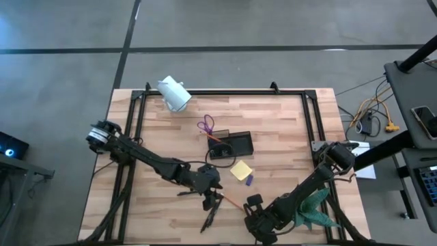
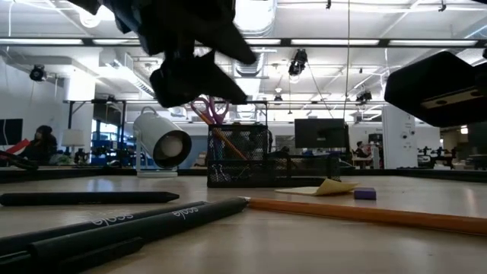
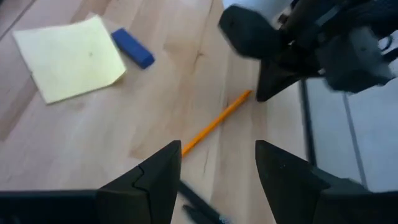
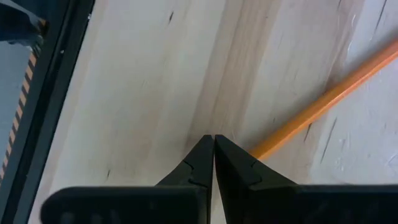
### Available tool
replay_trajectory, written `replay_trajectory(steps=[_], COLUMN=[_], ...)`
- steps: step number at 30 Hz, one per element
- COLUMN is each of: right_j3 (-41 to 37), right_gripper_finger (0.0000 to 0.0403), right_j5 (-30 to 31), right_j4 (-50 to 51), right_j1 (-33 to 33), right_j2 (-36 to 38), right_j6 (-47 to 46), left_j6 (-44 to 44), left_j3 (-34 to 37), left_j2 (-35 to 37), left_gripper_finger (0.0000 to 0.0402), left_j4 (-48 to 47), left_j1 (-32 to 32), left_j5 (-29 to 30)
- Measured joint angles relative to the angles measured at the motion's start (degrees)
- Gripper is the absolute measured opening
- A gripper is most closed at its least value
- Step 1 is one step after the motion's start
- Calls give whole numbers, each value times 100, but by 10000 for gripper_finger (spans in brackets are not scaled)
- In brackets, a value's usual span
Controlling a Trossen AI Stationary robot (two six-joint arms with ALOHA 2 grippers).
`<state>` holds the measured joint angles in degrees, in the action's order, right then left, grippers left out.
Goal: Pick and place office supplies into organizer
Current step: Put the orange pencil into the black desk organizer
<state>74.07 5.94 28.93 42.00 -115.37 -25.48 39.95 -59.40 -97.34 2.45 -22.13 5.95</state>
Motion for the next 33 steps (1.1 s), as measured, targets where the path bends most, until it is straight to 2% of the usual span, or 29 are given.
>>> replay_trajectory(steps=[10,19,29,33], right_j3=[176,112,240,332], right_gripper_finger=[9,9,9,9], right_j5=[136,176,185,517], right_j4=[354,388,613,833], right_j1=[133,70,82,113], right_j2=[275,2,61,102], right_j6=[-426,-420,-454,-448], left_j6=[-327,-294,-287,-287], left_j3=[-24,-22,-13,-9], left_j2=[59,59,61,61], left_gripper_finger=[189,189,189,189], left_j4=[-182,-159,-166,-163], left_j1=[30,35,28,26], left_j5=[-30,-11,-17,-25])
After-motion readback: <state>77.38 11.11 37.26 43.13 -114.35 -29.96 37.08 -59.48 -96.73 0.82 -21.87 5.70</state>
